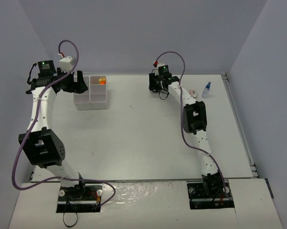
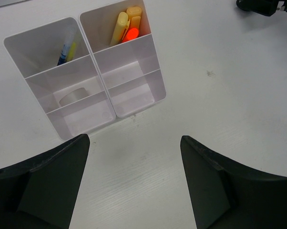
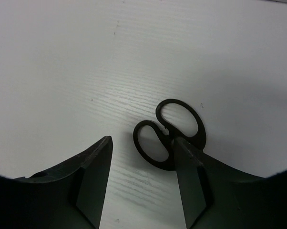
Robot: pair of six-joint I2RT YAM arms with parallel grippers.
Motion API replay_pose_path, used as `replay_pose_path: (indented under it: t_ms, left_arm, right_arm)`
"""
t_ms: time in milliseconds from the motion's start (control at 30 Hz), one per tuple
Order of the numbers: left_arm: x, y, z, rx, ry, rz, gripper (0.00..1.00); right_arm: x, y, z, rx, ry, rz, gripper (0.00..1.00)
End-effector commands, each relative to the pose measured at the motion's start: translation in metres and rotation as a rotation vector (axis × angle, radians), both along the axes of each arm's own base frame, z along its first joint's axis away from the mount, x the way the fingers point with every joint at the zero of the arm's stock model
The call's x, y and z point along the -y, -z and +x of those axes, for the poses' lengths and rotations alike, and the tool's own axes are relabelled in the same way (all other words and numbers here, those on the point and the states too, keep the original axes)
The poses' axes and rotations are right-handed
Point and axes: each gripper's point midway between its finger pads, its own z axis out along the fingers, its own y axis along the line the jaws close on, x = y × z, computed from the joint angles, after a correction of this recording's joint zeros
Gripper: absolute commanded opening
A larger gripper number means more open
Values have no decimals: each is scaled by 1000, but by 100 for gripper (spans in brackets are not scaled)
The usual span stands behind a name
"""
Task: Sort the stationery into containers
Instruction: Move the scissors to the center of the board.
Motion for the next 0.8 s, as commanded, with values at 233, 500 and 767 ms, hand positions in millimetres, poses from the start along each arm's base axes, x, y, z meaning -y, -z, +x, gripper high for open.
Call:
replay_pose_path:
  t_ms: [233, 500, 767]
  left_arm:
    - [4, -48, -8, 134, 39, 47, 74]
    - [3, -44, -9, 126, 37, 55, 75]
    - [3, -40, -8, 114, 39, 49, 75]
  right_arm:
    - [-23, -55, 24, 157, -14, 111, 49]
    - [-35, -47, 8, 115, -51, 120, 40]
    - [-26, -30, -7, 93, -41, 11, 37]
